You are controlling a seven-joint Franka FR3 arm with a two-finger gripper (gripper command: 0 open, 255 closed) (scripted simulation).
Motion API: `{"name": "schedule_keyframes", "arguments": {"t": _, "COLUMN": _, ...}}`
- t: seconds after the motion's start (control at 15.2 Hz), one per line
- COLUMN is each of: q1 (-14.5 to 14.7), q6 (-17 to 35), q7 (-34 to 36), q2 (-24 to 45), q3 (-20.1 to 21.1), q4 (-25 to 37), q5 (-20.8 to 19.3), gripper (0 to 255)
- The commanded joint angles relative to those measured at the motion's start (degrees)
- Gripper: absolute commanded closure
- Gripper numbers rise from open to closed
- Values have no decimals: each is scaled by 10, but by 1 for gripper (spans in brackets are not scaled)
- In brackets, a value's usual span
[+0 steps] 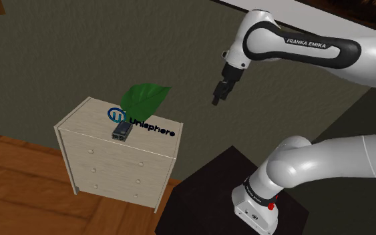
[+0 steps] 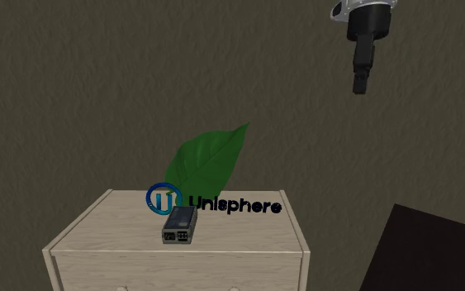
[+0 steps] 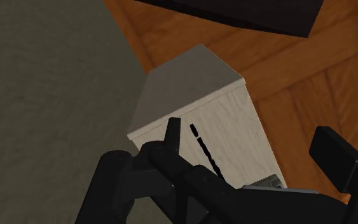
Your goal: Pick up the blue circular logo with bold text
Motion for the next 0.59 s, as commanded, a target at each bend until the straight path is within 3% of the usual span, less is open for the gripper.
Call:
{"name": "schedule_keyframes", "arguments": {"t": 0.0, "q1": 7, "q6": 48, "q7": -18, "q2": 26, "q3": 0, "q4": -14, "q5": 0, "gripper": 0}}
{"name": "schedule_keyframes", "arguments": {"t": 0.53, "q1": 36, "q6": 223, "q7": -81, "q2": 173, "q3": 5, "q4": -16, "q5": 10, "gripper": 0}}
